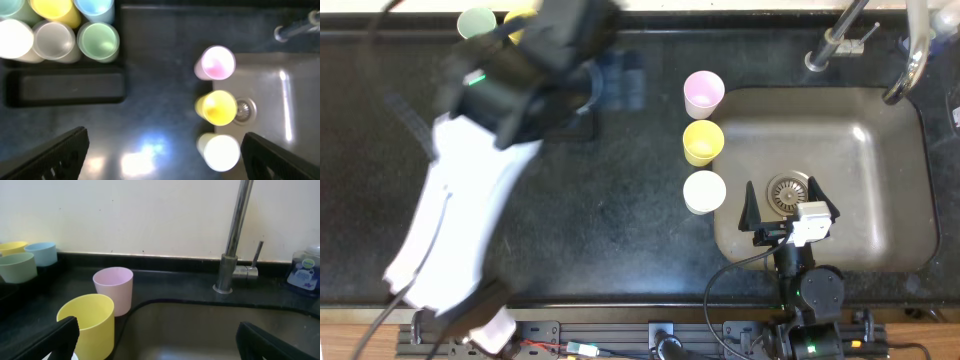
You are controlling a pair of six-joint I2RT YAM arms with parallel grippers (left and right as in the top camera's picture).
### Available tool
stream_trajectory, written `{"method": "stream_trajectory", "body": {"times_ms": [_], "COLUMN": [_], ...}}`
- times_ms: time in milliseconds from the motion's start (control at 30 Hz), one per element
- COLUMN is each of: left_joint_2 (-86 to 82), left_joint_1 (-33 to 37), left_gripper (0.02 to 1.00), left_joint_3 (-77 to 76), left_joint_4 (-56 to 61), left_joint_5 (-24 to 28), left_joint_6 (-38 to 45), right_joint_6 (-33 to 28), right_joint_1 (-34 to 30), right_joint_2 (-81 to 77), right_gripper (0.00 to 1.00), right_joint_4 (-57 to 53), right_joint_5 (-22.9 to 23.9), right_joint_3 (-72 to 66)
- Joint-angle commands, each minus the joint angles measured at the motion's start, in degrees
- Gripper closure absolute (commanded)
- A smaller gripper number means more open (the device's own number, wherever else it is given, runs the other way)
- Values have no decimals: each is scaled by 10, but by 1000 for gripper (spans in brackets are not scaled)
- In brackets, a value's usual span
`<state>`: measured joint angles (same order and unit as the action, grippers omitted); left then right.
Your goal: Store Cups
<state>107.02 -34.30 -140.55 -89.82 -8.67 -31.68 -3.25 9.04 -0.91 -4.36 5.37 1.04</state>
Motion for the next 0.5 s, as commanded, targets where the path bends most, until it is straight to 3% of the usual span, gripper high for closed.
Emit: {"method": "stream_trajectory", "body": {"times_ms": [33,167,500], "left_joint_2": [155,254,392], "left_joint_1": [-32,-47,-52], "left_gripper": [18,18,18], "left_joint_3": [-199,-294,-301], "left_joint_4": [-73,-72,-67], "left_joint_5": [-1,26,26], "left_joint_6": [-79,-73,-112], "right_joint_6": [-2,-2,-2], "right_joint_1": [-1,-1,-1], "right_joint_2": [3,3,3], "right_gripper": [5,3,3], "right_joint_4": [3,3,3], "right_joint_5": [2,2,2], "right_joint_3": [-7,-7,-7]}}
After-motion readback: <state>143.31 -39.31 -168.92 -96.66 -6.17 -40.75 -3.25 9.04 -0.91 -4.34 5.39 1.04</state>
